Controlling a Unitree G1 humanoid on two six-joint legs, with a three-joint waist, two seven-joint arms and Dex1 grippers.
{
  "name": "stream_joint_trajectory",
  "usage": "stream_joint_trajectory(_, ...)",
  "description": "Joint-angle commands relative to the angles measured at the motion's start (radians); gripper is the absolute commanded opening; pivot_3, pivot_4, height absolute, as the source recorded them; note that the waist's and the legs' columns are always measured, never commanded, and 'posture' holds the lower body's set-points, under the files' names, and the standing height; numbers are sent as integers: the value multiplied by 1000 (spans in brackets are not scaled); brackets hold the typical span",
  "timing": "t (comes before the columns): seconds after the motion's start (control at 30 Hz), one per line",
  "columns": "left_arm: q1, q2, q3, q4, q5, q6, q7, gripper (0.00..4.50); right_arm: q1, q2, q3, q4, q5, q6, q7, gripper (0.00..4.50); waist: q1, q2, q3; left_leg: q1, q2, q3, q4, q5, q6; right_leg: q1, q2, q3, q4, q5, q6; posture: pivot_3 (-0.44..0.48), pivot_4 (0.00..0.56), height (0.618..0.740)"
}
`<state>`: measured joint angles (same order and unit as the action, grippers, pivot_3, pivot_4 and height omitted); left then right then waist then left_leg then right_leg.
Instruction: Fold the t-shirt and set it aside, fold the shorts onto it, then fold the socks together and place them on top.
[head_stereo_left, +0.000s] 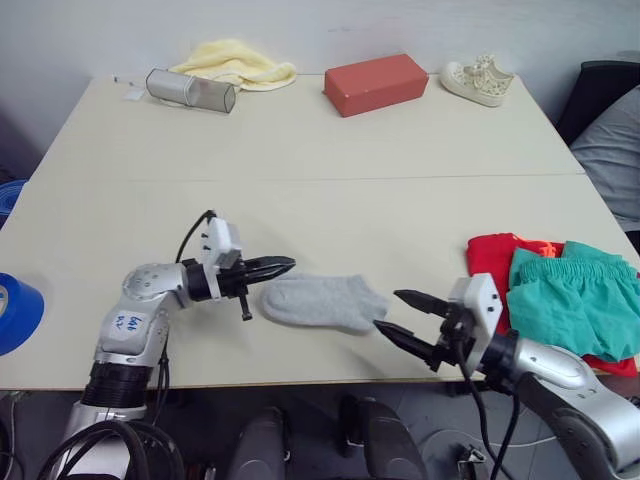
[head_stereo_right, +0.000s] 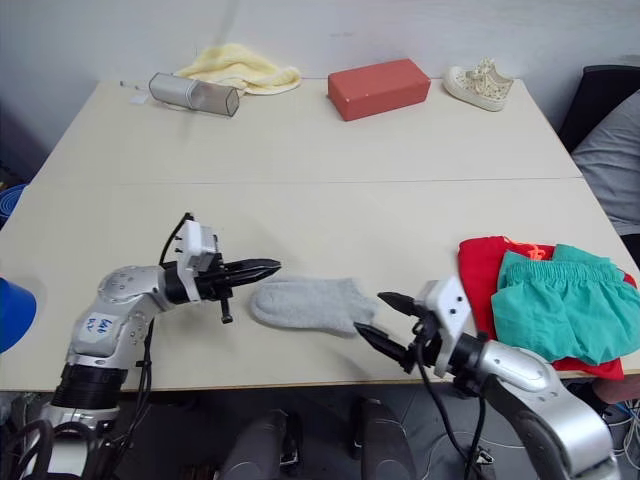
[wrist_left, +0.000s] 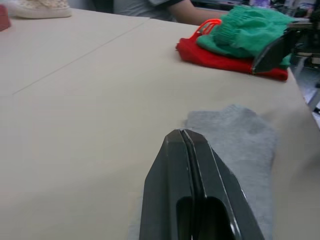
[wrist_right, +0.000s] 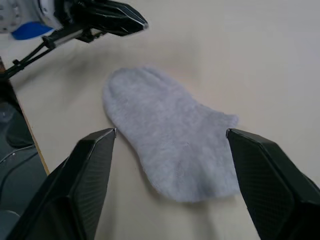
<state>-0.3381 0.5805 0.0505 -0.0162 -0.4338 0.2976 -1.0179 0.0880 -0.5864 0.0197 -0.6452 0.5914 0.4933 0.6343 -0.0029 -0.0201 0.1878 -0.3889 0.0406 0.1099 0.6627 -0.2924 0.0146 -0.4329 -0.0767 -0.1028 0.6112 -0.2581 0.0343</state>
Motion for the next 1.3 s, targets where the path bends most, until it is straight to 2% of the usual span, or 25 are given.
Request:
stream_joint_trajectory(0.03, 53, 50, 75, 10, -33, 37, -3, 0, -75, 13, 81, 68, -102, -88, 41, 3166, -1, 0, 0, 0, 0, 0, 0, 0, 0, 0, 0, 0, 0, 0, 0, 0, 150, 740)
stream_joint_trajectory(0.17, 128, 88, 151, -26, -104, 155, 17, 0, -199, 57, 168, 197, -208, -137, 45, 2031, 1, 0, 0, 0, 0, 0, 0, -3, 0, -2, -1, -1, 2, 0, -1, 0, 150, 740)
stream_joint_trajectory(0.27, 180, 120, 187, -82, -143, 237, 28, 581, -251, 88, 204, 264, -239, -174, 76, 916, 5, -1, 0, -3, 0, 0, 0, -4, 0, -5, -2, -1, 4, 0, -1, 0, 150, 740)
stream_joint_trajectory(0.33, 198, 128, 215, -112, -173, 308, 66, 1194, -266, 84, 228, 300, -276, -207, 103, 203, 6, -1, 0, -3, 0, 0, 0, -5, -1, -5, -2, -1, 5, -2, -1, 0, 150, 740)
stream_joint_trajectory(0.37, 206, 137, 236, -130, -219, 405, 95, 1547, -273, 76, 245, 323, -301, -225, 119, 0, 7, -1, 0, -3, -1, 0, 0, -5, -1, -5, -2, -1, 5, -2, -1, 0, 150, 740)
stream_joint_trajectory(0.53, 178, 196, 303, -174, -399, 865, 244, 3170, -294, 84, 270, 401, -369, -263, 140, 0, 1, -2, 1, -1, -1, 0, 1, -5, -1, -5, -2, 0, 8, -2, -1, 0, 150, 740)
stream_joint_trajectory(0.67, 98, 178, 350, -127, -471, 1147, 357, 4439, -296, 92, 275, 428, -400, -282, 158, 0, 0, -2, 1, 0, -1, 0, 1, -3, -3, -5, -2, 0, 11, -3, -3, 0, 150, 740)
stream_joint_trajectory(0.83, -19, 99, 334, -108, -474, 1292, 430, 4439, -295, 100, 278, 443, -416, -289, 170, 0, 1, -3, 1, 2, -1, -1, 1, -1, -6, -5, -2, 0, 15, -4, -5, 0, 150, 740)
stream_joint_trajectory(1.0, -84, 37, 257, -92, -437, 1310, 474, 4439, -301, 108, 279, 449, -428, -288, 165, 0, 1, -3, 1, 2, -1, -1, 1, 1, -12, -5, -2, 0, 16, -4, -5, 0, 150, 740)
stream_joint_trajectory(1.3, -175, -13, 149, -12, -377, 1288, 484, 4439, -303, 112, 271, 449, -440, -294, 166, 0, 7, -3, 1, 3, -2, -3, 1, 0, -12, -4, -2, 0, 16, -4, -7, 0, 150, 740)
